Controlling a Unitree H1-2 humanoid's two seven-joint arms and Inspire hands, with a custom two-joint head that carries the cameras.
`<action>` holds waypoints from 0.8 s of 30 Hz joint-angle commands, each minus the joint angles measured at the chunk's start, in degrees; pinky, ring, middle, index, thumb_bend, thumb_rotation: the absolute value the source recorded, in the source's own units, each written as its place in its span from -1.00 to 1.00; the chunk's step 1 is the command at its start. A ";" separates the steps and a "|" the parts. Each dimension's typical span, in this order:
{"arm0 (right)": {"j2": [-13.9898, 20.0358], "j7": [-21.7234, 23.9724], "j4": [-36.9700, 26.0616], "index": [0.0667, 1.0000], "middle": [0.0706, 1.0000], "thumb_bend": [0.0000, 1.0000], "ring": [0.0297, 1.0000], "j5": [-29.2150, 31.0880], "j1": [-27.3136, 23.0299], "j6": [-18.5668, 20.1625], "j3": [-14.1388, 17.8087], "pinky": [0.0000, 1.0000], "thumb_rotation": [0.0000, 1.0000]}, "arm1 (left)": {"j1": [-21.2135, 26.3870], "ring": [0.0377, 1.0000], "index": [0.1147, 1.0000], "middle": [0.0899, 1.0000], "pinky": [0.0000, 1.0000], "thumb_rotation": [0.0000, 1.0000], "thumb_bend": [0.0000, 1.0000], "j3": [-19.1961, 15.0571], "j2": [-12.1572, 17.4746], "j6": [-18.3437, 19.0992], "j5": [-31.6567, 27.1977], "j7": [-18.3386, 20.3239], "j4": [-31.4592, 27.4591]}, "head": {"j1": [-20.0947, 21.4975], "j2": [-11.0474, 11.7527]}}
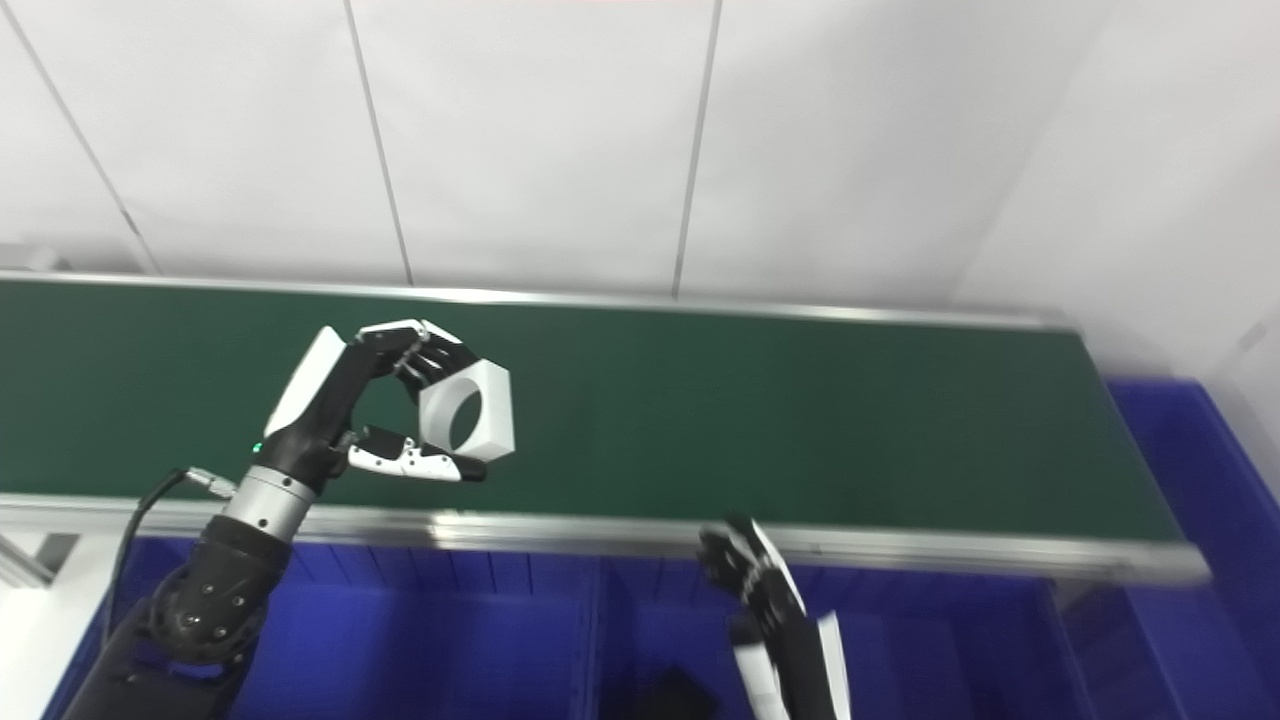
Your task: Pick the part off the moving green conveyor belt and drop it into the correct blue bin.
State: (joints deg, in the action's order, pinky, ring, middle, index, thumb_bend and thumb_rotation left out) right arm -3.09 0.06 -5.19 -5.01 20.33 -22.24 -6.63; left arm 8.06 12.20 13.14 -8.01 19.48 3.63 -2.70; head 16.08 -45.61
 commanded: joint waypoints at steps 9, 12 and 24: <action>-0.54 0.14 -5.16 0.78 0.59 0.39 0.56 0.01 -0.55 4.03 -0.68 0.59 0.81 | -6.39 -0.21 -0.10 -0.16 -0.40 -1.00 -0.01 2.57 2.68 1.33 0.49 7.79 -5.79 | -1.55 -1.30; -0.29 -0.03 -5.26 0.77 0.59 0.40 0.56 -0.09 -0.42 4.05 -0.51 0.58 0.83 | -8.69 -0.27 -0.10 -0.08 -0.33 -1.00 -0.01 3.27 3.38 2.65 0.64 9.57 -7.42 | -2.54 -1.08; -0.24 -0.19 -5.02 0.78 0.62 0.42 0.58 0.56 0.34 3.89 -0.39 0.57 0.82 | -11.31 -0.23 -0.04 -0.10 -0.37 -1.00 -0.07 6.72 5.45 6.80 10.51 12.52 -6.33 | -4.07 0.39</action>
State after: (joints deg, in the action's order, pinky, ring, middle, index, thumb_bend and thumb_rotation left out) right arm -2.99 -0.04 -8.40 -5.23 20.58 -17.73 -6.93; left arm -4.07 18.60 18.00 -2.61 28.37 15.56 -7.46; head 12.04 -45.18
